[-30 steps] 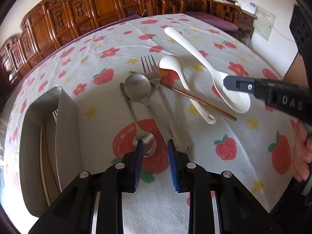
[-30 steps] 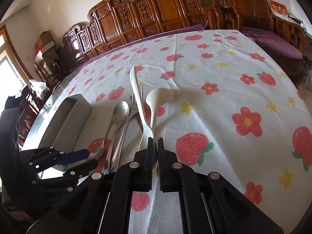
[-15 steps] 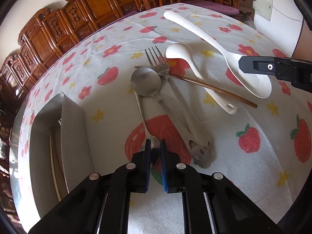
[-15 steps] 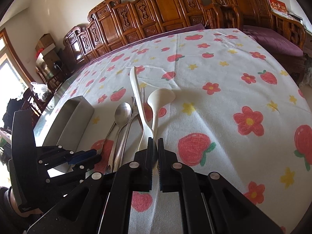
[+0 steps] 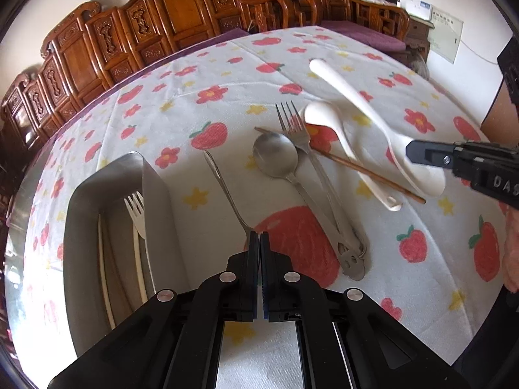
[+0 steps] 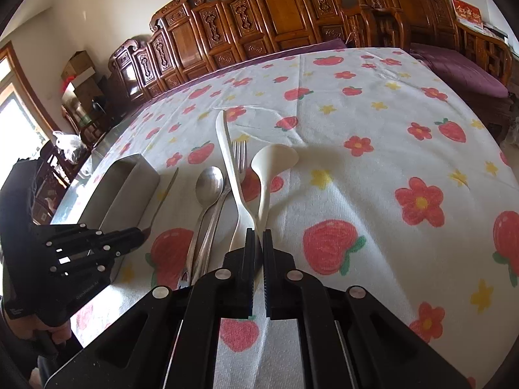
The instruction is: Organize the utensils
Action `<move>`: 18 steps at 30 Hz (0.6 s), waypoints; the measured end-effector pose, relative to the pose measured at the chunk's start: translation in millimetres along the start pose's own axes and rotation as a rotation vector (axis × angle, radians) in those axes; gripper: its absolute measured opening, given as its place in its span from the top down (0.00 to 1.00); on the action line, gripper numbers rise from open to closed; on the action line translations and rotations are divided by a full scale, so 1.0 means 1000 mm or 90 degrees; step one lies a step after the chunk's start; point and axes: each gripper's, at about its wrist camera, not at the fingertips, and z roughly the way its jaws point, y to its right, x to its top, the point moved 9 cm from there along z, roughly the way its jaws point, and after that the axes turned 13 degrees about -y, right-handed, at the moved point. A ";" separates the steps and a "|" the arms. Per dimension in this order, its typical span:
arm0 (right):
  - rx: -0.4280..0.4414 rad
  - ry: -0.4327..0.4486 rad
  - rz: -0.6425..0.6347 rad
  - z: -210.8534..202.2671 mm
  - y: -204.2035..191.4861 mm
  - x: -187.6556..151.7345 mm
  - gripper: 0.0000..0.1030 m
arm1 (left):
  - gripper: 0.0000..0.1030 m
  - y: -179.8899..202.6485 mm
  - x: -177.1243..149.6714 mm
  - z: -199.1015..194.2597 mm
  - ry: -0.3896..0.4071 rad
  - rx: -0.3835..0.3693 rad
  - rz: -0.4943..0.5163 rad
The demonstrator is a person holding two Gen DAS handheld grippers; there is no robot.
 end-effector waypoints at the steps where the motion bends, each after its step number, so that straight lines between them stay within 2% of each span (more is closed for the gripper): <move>1: 0.001 0.000 -0.003 0.000 -0.001 0.000 0.95 | 1.00 0.000 0.001 -0.004 0.006 -0.004 -0.002; 10: 0.003 -0.003 -0.034 0.001 -0.022 -0.002 0.95 | 1.00 -0.003 0.006 -0.041 0.052 -0.021 -0.012; 18: 0.003 -0.008 -0.064 0.003 -0.041 -0.006 0.95 | 0.99 -0.018 -0.001 -0.060 0.067 -0.026 -0.030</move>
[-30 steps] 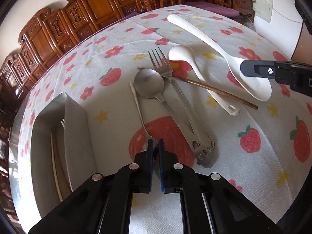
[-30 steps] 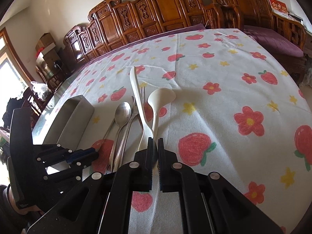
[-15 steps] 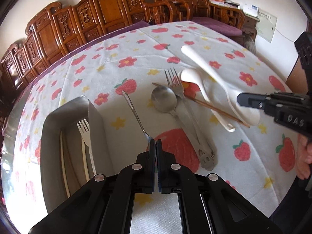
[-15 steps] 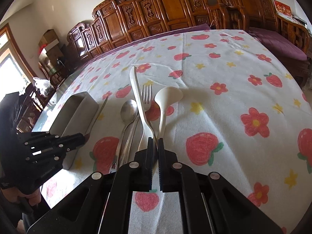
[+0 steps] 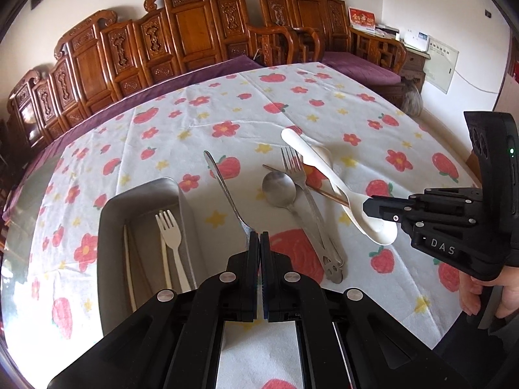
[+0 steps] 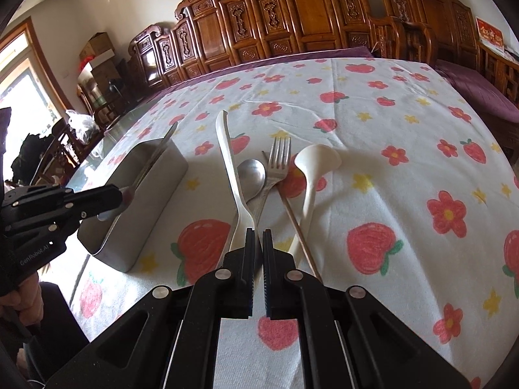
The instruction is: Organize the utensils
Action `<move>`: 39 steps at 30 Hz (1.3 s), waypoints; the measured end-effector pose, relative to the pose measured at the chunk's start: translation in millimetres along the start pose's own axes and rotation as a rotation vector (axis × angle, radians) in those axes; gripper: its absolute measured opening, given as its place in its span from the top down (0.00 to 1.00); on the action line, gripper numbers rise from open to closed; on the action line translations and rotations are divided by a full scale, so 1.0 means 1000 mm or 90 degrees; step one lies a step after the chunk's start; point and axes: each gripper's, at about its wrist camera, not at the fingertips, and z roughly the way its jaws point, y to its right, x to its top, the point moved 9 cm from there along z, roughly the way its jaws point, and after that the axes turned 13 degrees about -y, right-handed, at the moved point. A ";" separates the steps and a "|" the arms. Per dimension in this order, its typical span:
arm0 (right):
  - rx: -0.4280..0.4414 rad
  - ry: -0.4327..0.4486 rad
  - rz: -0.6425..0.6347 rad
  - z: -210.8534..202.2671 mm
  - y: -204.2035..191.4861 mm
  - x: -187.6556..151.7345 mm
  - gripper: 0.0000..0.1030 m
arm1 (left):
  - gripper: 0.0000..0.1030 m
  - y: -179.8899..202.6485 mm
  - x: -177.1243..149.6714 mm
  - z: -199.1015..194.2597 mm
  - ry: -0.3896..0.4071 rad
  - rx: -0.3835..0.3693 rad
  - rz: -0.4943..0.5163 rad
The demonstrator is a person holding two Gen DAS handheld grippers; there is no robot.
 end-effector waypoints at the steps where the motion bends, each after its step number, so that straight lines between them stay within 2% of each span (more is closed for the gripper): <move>1: 0.000 0.000 -0.003 0.000 -0.001 0.000 0.95 | 1.00 -0.002 -0.001 -0.002 0.002 0.001 -0.002; 16: -0.005 -0.011 -0.032 0.004 -0.020 -0.006 0.95 | 0.99 -0.052 -0.011 -0.014 0.013 0.007 -0.046; 31: -0.012 -0.030 -0.046 0.014 -0.025 -0.011 0.95 | 0.99 -0.097 -0.046 0.045 -0.060 -0.004 -0.106; 39: -0.019 -0.048 -0.054 0.023 -0.027 -0.014 0.95 | 0.99 -0.103 -0.056 0.060 -0.074 -0.018 -0.118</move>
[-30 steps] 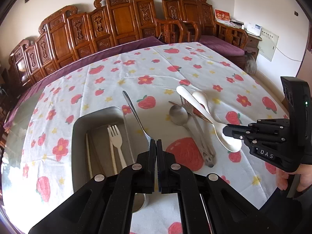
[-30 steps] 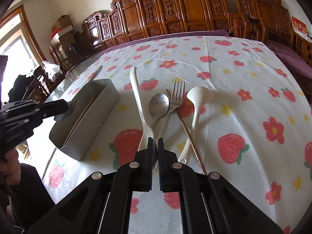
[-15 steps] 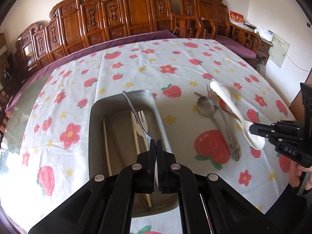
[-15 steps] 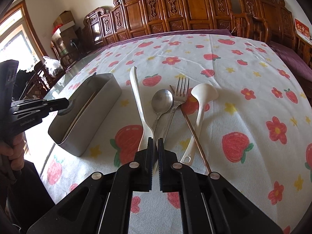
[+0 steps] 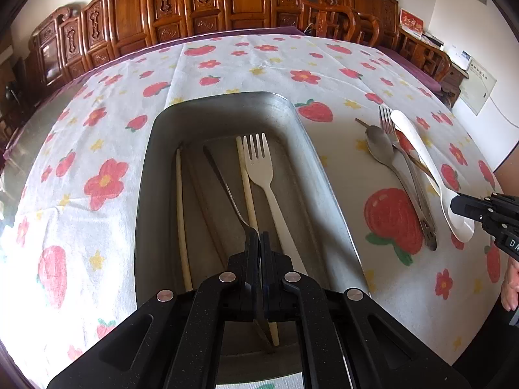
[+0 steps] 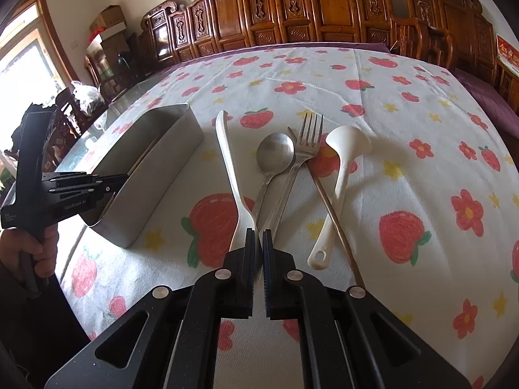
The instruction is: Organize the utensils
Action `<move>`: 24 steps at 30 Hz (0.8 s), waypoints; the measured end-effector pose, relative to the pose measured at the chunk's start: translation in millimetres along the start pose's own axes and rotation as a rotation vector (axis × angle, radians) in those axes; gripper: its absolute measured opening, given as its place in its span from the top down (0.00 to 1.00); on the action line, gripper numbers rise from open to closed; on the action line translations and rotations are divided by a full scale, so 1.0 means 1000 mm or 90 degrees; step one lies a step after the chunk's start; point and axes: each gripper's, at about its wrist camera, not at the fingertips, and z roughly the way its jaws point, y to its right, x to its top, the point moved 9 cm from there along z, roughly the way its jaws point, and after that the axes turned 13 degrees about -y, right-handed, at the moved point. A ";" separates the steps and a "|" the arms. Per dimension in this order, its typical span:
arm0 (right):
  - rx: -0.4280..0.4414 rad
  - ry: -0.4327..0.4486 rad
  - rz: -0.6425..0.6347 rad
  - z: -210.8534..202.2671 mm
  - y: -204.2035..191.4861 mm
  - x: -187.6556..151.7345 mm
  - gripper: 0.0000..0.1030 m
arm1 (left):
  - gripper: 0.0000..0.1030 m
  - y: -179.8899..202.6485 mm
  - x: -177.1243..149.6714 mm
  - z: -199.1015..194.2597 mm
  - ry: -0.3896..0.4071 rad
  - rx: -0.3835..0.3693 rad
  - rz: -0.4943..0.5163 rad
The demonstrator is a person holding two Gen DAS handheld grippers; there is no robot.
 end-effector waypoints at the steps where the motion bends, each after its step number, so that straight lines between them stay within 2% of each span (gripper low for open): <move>1: 0.000 -0.002 -0.001 0.001 -0.001 -0.001 0.95 | 0.99 0.000 0.000 0.000 0.000 -0.003 0.000; 8: -0.010 -0.019 -0.003 0.008 -0.001 -0.005 0.95 | 0.94 -0.007 0.000 -0.004 0.014 0.000 -0.008; 10: -0.014 -0.023 -0.002 0.010 0.000 -0.007 0.95 | 0.90 -0.008 0.001 -0.011 0.027 -0.008 -0.012; 12: -0.018 -0.024 -0.002 0.010 0.000 -0.008 0.95 | 0.81 -0.011 0.002 -0.018 0.039 -0.012 -0.016; 16: -0.023 -0.023 0.003 0.008 -0.003 -0.007 0.95 | 0.78 -0.015 0.006 -0.031 0.059 -0.016 -0.023; 20: -0.021 -0.019 0.000 0.004 -0.012 -0.003 0.95 | 0.65 -0.020 0.010 -0.045 0.084 -0.010 -0.023; 22: -0.023 -0.017 -0.007 0.001 -0.020 0.001 0.95 | 0.65 -0.023 0.011 -0.050 0.091 -0.013 -0.022; 23: -0.021 -0.016 -0.007 0.001 -0.024 0.003 0.95 | 0.59 -0.025 0.011 -0.052 0.095 -0.012 -0.022; 24: -0.017 -0.016 -0.007 0.000 -0.028 0.005 0.95 | 0.45 -0.028 0.011 -0.055 0.100 -0.009 -0.024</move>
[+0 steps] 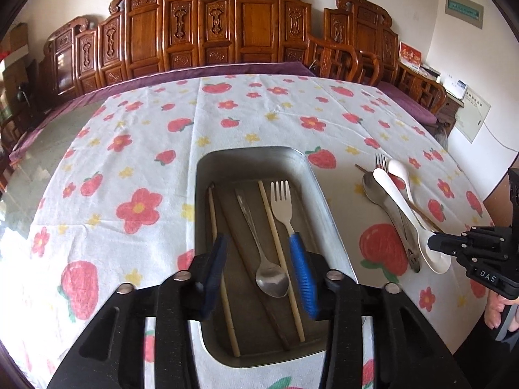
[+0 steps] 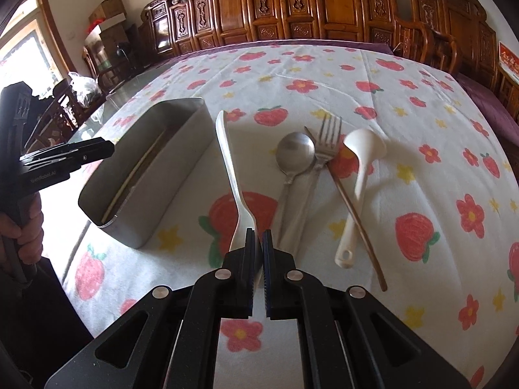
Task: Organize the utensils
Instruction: 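Carry the white plastic knife into the metal tray and open the right tool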
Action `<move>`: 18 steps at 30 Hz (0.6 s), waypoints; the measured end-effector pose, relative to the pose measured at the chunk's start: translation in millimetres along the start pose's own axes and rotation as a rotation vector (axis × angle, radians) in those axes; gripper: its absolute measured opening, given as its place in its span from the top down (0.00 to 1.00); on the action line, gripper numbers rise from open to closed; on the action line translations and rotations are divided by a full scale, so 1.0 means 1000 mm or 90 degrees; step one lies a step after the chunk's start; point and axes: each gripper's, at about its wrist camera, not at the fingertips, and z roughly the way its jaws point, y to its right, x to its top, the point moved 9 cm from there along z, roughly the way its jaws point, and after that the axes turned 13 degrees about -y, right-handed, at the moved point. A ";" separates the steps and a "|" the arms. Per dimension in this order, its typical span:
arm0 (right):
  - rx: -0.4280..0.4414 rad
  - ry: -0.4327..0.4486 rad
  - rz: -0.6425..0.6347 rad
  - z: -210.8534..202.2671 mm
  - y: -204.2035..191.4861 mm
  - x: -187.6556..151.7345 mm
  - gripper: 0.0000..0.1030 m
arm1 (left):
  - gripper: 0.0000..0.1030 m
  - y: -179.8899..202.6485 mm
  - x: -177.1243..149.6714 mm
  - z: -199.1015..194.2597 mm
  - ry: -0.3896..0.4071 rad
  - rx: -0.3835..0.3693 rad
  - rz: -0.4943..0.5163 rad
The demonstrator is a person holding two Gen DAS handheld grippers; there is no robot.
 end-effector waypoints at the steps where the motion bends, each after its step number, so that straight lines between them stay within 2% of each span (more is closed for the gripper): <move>1: 0.002 0.001 -0.001 0.000 -0.003 0.002 0.95 | 0.41 -0.002 0.001 -0.003 0.007 0.002 -0.002; 4: 0.006 0.005 -0.008 0.000 -0.018 0.011 0.95 | 0.38 -0.011 0.003 -0.008 0.016 0.005 -0.010; 6: 0.008 0.006 -0.013 0.001 -0.027 0.016 0.95 | 0.26 -0.018 0.004 -0.011 0.020 0.005 -0.021; 9: 0.016 0.009 -0.019 0.001 -0.040 0.025 0.95 | 0.14 -0.029 0.007 -0.015 0.027 0.013 -0.033; 12: 0.026 0.012 -0.024 -0.001 -0.053 0.033 0.95 | 0.08 -0.037 0.010 -0.019 0.035 0.027 -0.040; 18: 0.048 0.015 -0.018 0.000 -0.078 0.050 0.95 | 0.08 -0.051 0.015 -0.032 0.054 0.027 -0.057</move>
